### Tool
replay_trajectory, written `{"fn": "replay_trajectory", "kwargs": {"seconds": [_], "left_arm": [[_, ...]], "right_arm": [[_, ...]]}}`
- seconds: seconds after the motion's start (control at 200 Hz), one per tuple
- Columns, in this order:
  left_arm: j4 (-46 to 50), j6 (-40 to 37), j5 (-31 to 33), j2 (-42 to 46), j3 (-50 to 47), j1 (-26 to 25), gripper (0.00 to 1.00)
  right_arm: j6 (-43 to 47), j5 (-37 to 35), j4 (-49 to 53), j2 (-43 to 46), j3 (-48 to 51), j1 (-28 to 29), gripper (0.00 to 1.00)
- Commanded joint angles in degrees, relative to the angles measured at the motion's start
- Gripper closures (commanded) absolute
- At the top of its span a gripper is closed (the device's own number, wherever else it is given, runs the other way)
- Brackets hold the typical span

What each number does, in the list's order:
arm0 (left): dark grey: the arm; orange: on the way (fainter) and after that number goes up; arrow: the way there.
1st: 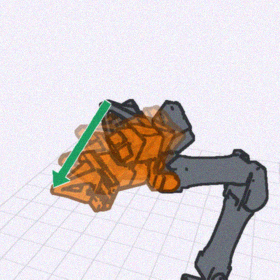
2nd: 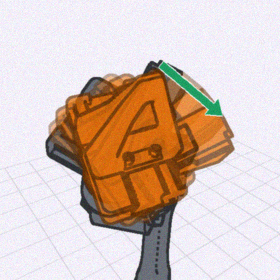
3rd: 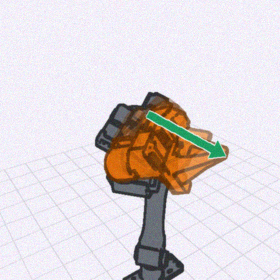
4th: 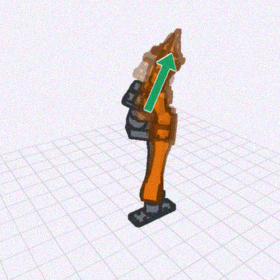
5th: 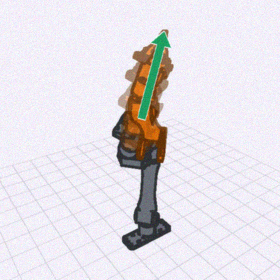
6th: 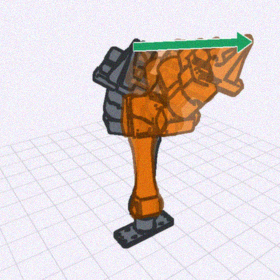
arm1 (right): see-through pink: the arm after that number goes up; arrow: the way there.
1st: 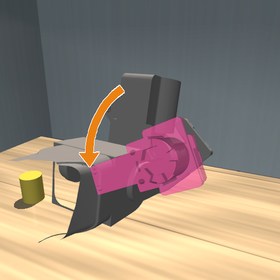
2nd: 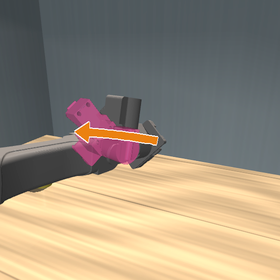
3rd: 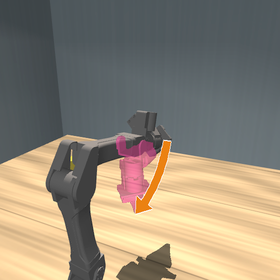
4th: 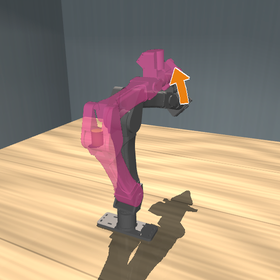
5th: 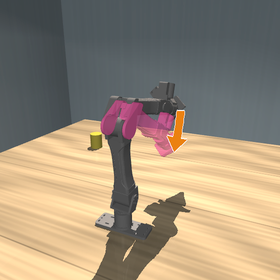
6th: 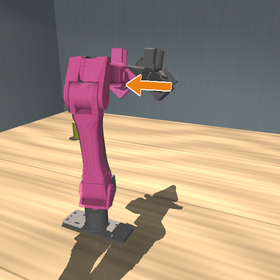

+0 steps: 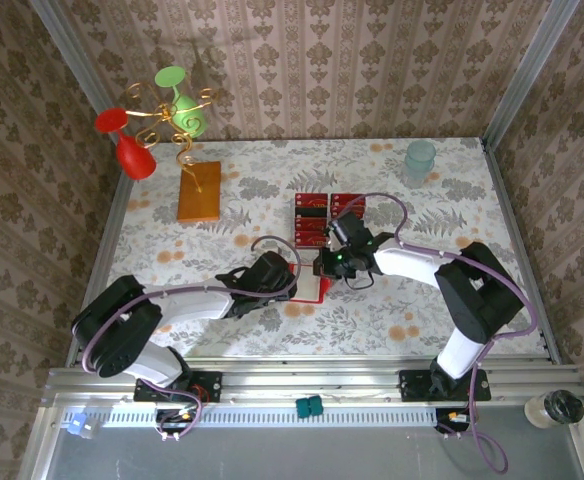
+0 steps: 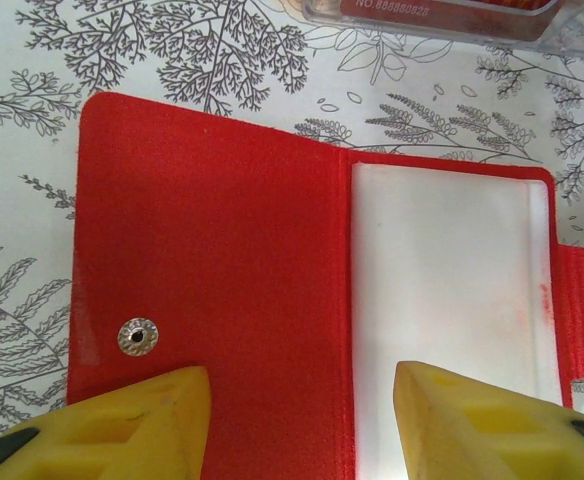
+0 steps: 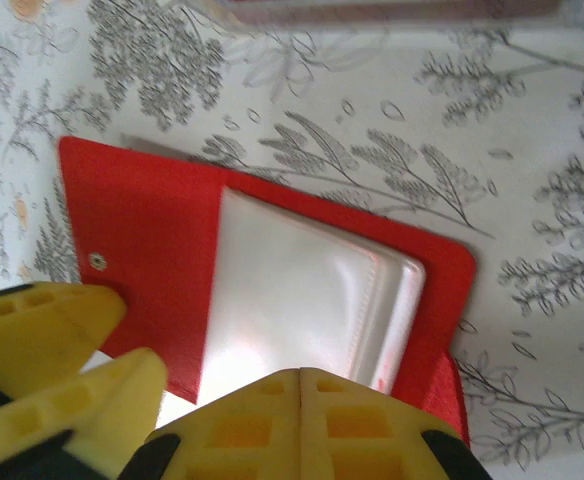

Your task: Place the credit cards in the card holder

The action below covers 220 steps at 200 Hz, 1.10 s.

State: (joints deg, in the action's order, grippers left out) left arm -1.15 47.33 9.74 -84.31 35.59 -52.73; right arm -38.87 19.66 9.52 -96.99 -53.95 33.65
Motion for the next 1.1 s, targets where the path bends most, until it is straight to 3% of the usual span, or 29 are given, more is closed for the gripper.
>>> {"fn": "replay_trajectory", "kwargs": {"seconds": [0.0, 0.515, 1.095], "left_arm": [[-1.82, -0.97, 1.28, -0.84, -0.71, 0.4, 0.47], [-1.87, -3.66, 1.9, -1.71, -0.88, -0.41, 0.37], [-2.27, -5.34, 2.49, -1.35, -0.4, -1.73, 0.35]], "right_arm": [[1.5, -1.04, 2.44, -1.82, -2.9, 0.53, 0.95], [3.55, -3.37, 4.86, -9.07, -5.9, 1.07, 0.97], [1.21, -0.15, 2.33, -11.14, -7.22, 2.65, 0.97]]}}
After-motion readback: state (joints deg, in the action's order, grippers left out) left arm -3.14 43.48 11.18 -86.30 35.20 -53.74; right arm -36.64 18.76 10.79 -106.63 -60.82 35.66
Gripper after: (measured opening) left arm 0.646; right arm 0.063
